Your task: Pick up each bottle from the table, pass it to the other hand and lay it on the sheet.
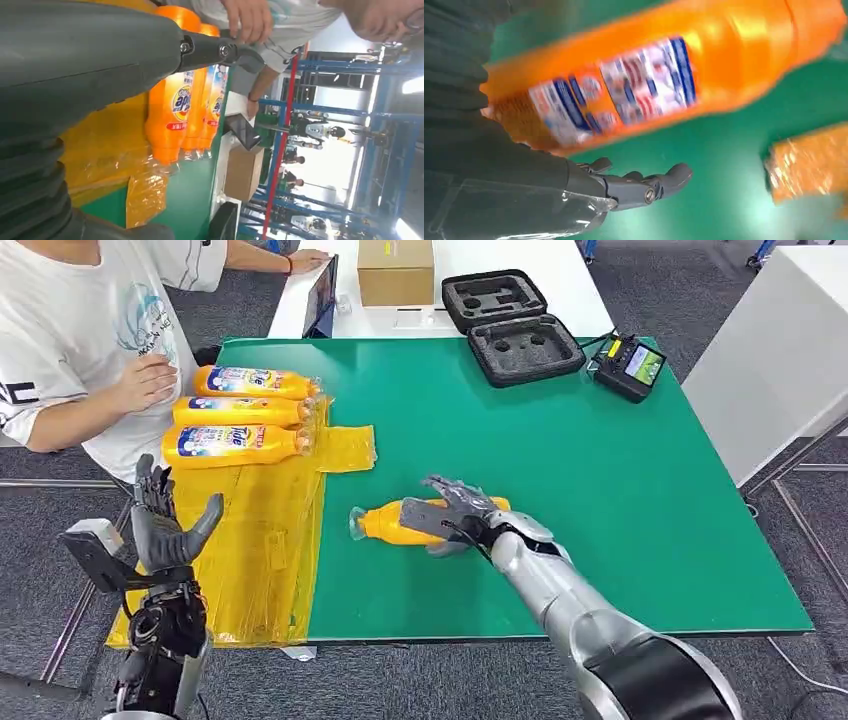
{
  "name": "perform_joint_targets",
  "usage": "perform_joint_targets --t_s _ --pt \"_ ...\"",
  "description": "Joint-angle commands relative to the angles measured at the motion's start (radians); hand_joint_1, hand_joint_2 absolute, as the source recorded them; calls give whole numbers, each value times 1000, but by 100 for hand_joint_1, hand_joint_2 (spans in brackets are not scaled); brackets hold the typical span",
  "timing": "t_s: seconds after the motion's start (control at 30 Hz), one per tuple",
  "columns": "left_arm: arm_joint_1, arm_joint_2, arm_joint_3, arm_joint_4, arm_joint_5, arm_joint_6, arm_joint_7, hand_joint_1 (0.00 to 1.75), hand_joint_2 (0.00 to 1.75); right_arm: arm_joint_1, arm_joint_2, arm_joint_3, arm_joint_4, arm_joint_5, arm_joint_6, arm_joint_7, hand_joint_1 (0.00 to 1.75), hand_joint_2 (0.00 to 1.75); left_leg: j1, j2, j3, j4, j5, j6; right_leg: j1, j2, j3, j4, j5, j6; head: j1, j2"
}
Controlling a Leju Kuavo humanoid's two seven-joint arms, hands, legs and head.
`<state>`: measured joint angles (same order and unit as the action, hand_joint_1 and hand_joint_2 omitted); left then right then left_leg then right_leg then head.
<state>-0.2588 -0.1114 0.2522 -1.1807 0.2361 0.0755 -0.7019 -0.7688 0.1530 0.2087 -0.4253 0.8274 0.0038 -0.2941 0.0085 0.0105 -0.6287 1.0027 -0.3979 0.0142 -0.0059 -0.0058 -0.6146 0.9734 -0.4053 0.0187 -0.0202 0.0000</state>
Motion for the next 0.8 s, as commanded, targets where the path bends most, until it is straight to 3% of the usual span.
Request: perform_joint_targets --t_s 0.03,0.17,0.33,0.43,0.47,0.5,0.53,0.8 --pt "-51 21 -14 111 20 -8 4 0 175 -73 -11 -6 122 7 55 39 0 175 0 -1 2 0 -1 0 0 -1 2 0 -1 0 0 0" --pt "-61 30 -37 135 42 -4 4 0 175 -78 -33 38 139 38 123 96 0 175 0 -3 2 -1 0 0 0 -2 3 0 -1 0 0 0" --pt "-64 32 -39 141 54 -1 4 0 175 -80 -36 53 141 53 115 115 0 175 0 -3 5 -1 -1 0 0 -2 5 -1 -2 0 0 0" --pt "-62 34 -35 135 68 -1 10 0 175 -89 -36 117 152 123 110 185 0 175 0 -4 6 0 -2 -1 0 -2 7 0 -3 0 0 0" --pt "-63 35 -38 134 72 0 13 0 175 -91 -35 130 151 136 111 198 9 175 0 -3 5 -1 -1 0 0 -2 5 -1 -2 0 0 0" --pt "-64 35 -39 134 74 1 15 0 175 -93 -34 139 152 144 115 205 131 175 0 -3 5 0 -2 -1 0 -2 6 0 -2 0 0 0" --pt "-68 36 -38 136 77 3 19 0 175 -99 -33 163 159 169 132 222 175 175 0 -4 7 0 -2 -1 0 -2 7 0 -3 -1 0 0" --pt "-93 42 -39 168 102 15 37 0 175 -128 -19 295 181 291 261 338 175 175 0 -3 5 -1 -1 0 0 -2 5 -1 -2 0 0 0"
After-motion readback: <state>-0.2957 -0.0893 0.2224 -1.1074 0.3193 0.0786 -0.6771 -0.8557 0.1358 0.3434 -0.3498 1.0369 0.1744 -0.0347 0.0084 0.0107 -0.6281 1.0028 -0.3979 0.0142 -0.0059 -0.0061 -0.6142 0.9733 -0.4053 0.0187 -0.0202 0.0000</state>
